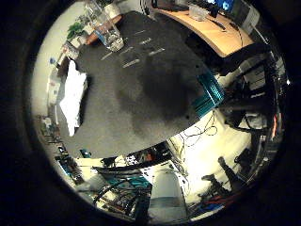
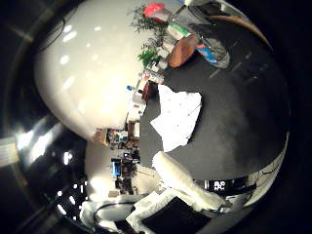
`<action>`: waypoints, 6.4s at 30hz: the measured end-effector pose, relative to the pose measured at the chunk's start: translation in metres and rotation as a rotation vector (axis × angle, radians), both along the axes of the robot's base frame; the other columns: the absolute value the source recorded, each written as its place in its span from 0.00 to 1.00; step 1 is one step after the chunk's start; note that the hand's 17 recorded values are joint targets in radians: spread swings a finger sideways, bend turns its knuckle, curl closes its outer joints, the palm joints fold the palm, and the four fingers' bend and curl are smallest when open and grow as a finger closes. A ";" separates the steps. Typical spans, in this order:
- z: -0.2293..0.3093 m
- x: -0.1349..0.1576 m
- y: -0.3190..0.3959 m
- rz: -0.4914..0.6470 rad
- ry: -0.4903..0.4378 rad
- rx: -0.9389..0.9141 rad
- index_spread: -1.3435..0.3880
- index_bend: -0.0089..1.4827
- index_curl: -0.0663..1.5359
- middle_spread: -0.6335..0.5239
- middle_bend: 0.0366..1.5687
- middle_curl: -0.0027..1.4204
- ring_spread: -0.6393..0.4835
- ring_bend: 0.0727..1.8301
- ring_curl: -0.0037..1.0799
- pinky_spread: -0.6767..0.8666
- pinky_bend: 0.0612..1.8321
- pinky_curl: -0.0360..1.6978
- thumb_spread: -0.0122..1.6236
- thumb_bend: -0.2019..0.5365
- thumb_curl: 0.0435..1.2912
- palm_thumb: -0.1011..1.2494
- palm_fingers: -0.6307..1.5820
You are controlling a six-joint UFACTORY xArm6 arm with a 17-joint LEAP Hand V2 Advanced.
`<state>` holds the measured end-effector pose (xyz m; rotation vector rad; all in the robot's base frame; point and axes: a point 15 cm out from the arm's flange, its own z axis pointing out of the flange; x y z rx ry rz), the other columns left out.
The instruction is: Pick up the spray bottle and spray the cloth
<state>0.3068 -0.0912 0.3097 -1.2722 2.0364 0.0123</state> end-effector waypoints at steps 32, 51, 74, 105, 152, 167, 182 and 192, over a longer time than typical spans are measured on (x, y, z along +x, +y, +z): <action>-0.017 0.005 -0.087 -0.197 -0.150 0.070 0.67 0.12 0.22 0.58 0.20 0.27 0.67 0.18 0.25 0.64 0.14 0.18 0.71 0.26 0.20 0.57 0.46; 0.001 0.035 -0.098 -0.230 -0.356 0.117 0.48 0.63 0.69 0.15 0.68 0.84 0.28 0.79 0.81 0.24 0.68 0.62 0.89 0.29 0.18 0.78 0.51; 0.001 0.041 -0.083 -0.166 -0.358 0.092 0.54 0.31 0.60 0.32 0.51 0.62 0.36 0.67 0.61 0.21 0.38 0.55 0.77 0.26 0.18 0.67 0.44; -0.034 0.025 -0.062 -0.164 -0.328 0.119 0.62 0.12 0.31 0.61 0.11 0.29 0.67 0.20 0.29 0.68 0.14 0.33 0.73 0.24 0.20 0.63 0.35; 0.003 0.116 -0.123 -0.167 -0.407 0.109 0.56 0.22 0.40 0.29 0.38 0.52 0.31 0.45 0.50 0.35 0.24 0.23 0.80 0.27 0.16 0.60 0.60; 0.001 0.126 -0.105 -0.097 -0.441 0.085 0.47 0.46 0.69 0.19 0.60 0.79 0.25 0.69 0.81 0.18 0.62 0.55 0.90 0.31 0.15 0.74 0.58; -0.005 0.125 -0.101 -0.087 -0.436 0.087 0.49 0.53 0.72 0.21 0.68 0.82 0.25 0.75 0.88 0.19 0.64 0.69 0.90 0.25 0.12 0.71 0.50; -0.013 0.126 -0.100 -0.081 -0.419 0.096 0.54 0.23 0.60 0.29 0.50 0.68 0.31 0.70 0.73 0.15 0.51 0.59 0.80 0.26 0.14 0.66 0.41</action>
